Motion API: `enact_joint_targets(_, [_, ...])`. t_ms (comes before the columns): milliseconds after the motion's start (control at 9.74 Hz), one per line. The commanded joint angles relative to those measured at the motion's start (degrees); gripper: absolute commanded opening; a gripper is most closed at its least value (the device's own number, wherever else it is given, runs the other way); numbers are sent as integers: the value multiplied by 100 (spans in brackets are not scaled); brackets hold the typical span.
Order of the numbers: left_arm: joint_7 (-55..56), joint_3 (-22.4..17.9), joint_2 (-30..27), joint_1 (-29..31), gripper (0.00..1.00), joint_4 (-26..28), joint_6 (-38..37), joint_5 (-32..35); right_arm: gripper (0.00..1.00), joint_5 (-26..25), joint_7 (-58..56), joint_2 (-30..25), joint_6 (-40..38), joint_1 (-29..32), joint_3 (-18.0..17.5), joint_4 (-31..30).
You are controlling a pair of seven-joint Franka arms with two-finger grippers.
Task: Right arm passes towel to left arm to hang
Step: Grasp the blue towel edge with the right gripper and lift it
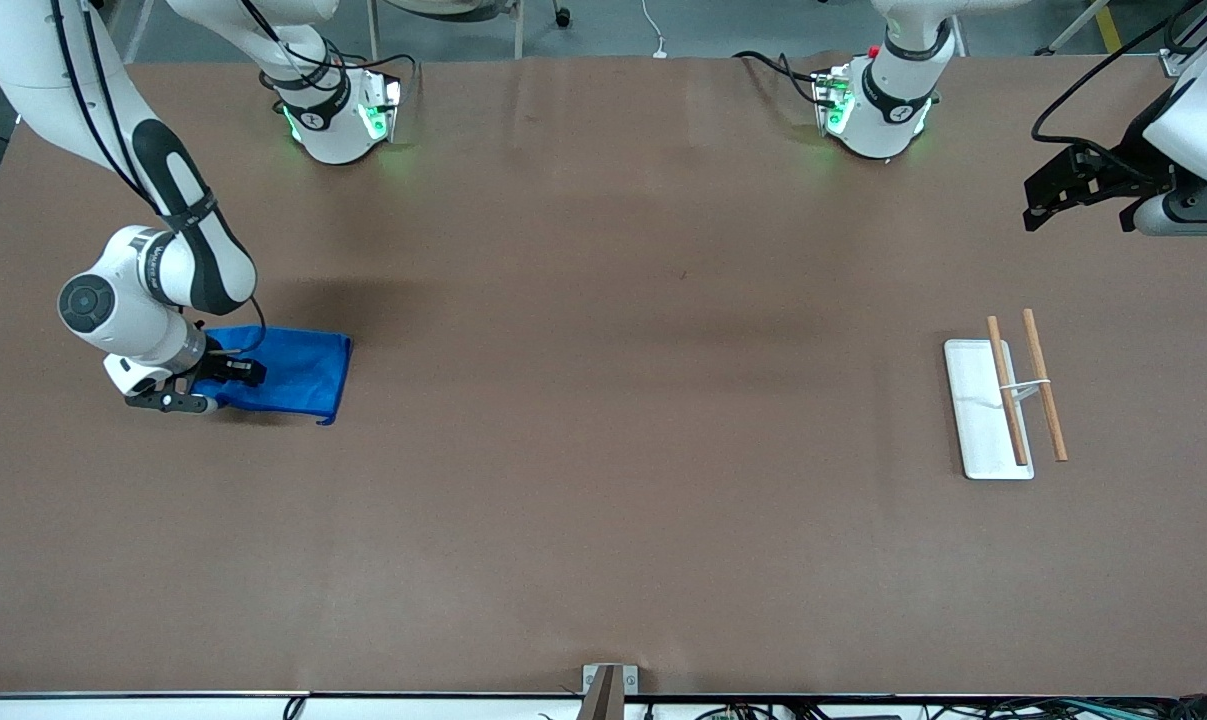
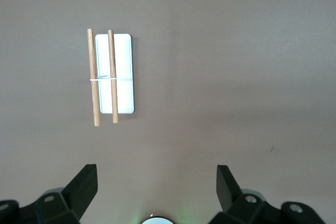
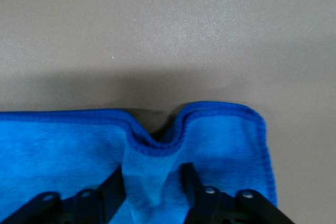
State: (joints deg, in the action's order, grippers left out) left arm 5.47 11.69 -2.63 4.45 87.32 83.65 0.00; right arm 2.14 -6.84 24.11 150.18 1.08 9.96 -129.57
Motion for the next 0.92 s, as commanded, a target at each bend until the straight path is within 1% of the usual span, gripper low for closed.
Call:
enact_joint_targets(0, [-72,0,113,-23,100,49,-24,0,1,49,-2,-64,-198,-64,-21,-86])
enact_joint_targets(103, [-72,0,113,-14,100,49,-24,0,1,49,-2,-238,-548,-64,-38,-43])
enact_joint_targets(308, [-72,0,113,-14,100,49,-24,0,1,84,-2,-879,-1705,-125,-82,246])
enact_joint_targets(411, [-72,0,113,-14,100,49,-24,0,1,311,15,-1160,-2373,-169,-187,535])
enact_joint_targets(514, [-72,0,113,-14,100,49,-24,0,1,661,7,-1302,-3006,-169,-266,903])
enact_joint_targets(616, [-72,0,113,-14,100,40,-24,8,1,952,33,-1304,-3621,-169,-406,1359])
enact_joint_targets(719, [-89,0,148,-23,100,49,-24,8,1,1529,77,-1304,-4219,-169,-581,1842])
enact_joint_targets(822, [-90,17,296,-49,100,49,-15,-9,1,1952,103,-1286,-4686,-187,-696,2326])
